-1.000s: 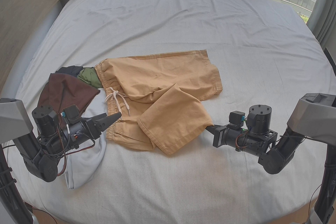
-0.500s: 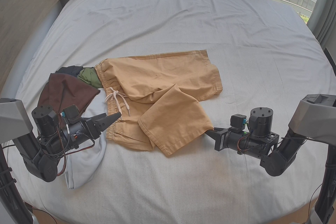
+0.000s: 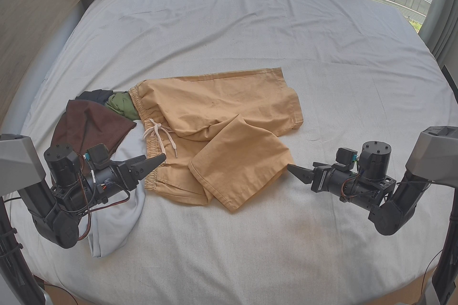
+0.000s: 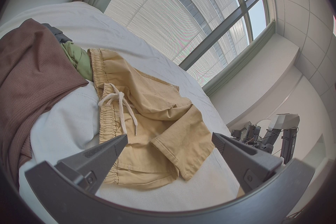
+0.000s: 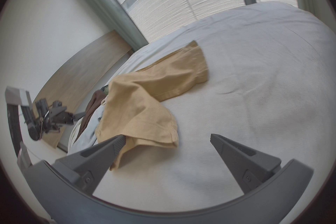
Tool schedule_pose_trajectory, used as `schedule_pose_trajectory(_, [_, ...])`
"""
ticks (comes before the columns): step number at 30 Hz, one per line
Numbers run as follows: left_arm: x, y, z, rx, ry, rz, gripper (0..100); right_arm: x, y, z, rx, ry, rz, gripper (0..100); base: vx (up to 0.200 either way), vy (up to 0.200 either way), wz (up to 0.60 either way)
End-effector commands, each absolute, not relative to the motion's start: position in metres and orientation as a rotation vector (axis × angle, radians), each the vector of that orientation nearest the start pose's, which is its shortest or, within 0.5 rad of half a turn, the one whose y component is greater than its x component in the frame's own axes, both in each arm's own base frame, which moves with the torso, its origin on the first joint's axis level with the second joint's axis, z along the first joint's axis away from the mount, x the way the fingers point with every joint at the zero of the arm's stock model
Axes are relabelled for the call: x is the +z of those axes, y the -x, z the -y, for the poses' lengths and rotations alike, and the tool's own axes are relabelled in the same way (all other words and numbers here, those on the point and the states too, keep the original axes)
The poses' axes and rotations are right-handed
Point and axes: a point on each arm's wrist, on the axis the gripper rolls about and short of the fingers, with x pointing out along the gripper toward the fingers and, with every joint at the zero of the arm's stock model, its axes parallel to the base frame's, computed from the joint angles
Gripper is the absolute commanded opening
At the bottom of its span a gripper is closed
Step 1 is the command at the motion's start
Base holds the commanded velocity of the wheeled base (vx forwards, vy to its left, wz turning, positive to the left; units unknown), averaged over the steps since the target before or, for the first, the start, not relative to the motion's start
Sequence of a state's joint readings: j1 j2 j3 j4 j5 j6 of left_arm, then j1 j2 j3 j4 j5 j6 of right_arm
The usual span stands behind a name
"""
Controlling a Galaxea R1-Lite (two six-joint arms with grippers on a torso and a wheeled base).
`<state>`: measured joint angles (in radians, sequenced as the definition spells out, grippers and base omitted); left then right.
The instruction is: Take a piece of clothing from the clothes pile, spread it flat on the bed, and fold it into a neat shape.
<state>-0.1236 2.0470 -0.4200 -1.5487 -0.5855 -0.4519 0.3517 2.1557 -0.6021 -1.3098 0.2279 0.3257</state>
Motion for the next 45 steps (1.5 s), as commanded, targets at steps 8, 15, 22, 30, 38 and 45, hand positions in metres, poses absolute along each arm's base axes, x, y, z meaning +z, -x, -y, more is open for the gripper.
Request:
schedule_pose_trajectory(8, [0.079,-0.298,0.05,-0.679,0.452,-0.242,100,0.042,-0.321,-0.12,0.529,-0.421,-0.328,100,0.0,0.0,0.0])
schedule_pose_trajectory(15, [0.078,-0.298,0.051,-0.682,0.451,-0.243,100,0.03,-0.325,-0.123,0.508,-0.551,-0.392,100,0.0,0.0,0.0])
schedule_pose_trajectory(22, [0.078,-0.298,0.05,-0.68,0.451,-0.244,100,0.02,-0.335,-0.131,0.479,-0.725,-0.45,100,0.0,0.0,0.0])
schedule_pose_trajectory(30, [0.074,-0.299,0.051,-0.679,0.454,-0.257,100,0.026,-0.344,-0.134,0.453,-0.933,-0.468,100,0.0,0.0,0.0])
schedule_pose_trajectory(38, [0.074,-0.299,0.05,-0.677,0.454,-0.256,100,0.027,-0.354,-0.136,0.436,-1.093,-0.477,100,0.0,0.0,0.0])
schedule_pose_trajectory(45, [0.075,-0.299,0.05,-0.676,0.454,-0.255,100,0.027,-0.357,-0.137,0.422,-1.153,-0.484,100,0.0,0.0,0.0])
